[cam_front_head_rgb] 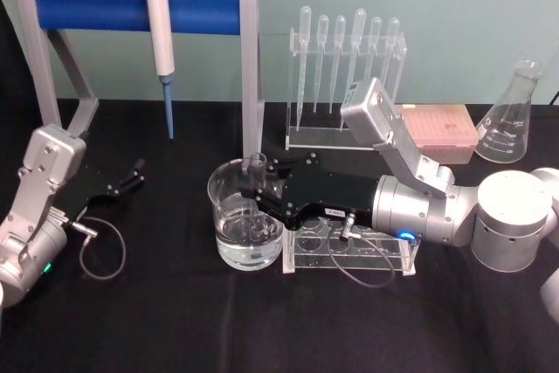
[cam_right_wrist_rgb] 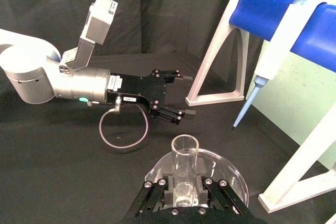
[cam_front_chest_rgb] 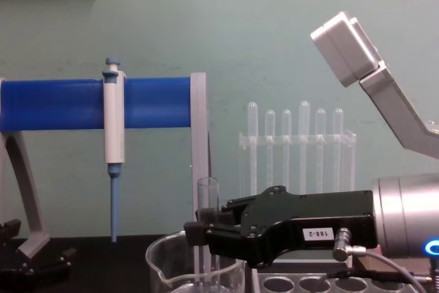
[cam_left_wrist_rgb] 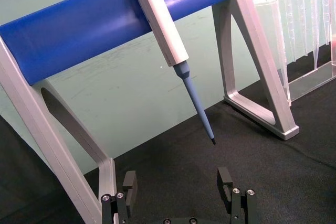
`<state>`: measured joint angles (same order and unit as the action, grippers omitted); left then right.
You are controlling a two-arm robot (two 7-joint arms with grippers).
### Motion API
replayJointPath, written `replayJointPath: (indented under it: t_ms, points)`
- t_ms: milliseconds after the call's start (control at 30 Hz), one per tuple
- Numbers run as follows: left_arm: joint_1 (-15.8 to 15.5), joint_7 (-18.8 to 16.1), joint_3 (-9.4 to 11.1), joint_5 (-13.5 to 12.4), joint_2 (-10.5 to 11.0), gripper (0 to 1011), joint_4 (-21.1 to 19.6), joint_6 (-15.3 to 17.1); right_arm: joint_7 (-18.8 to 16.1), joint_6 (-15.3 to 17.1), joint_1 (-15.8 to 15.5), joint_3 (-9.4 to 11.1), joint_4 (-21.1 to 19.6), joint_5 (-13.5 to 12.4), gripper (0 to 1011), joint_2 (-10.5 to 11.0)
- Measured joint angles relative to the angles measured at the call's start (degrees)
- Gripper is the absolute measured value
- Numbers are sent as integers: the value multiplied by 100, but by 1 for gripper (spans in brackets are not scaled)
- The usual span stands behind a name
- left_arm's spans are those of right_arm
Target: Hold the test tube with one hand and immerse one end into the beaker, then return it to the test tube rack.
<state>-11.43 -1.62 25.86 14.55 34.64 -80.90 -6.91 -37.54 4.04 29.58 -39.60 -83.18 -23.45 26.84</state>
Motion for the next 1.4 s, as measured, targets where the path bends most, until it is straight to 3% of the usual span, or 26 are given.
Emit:
replayJointPath:
  t_ms: [1400]
  points:
    - [0, 0, 0, 0, 0, 1000, 0, 0, -7, -6, 2, 0, 0, -5, 241, 0]
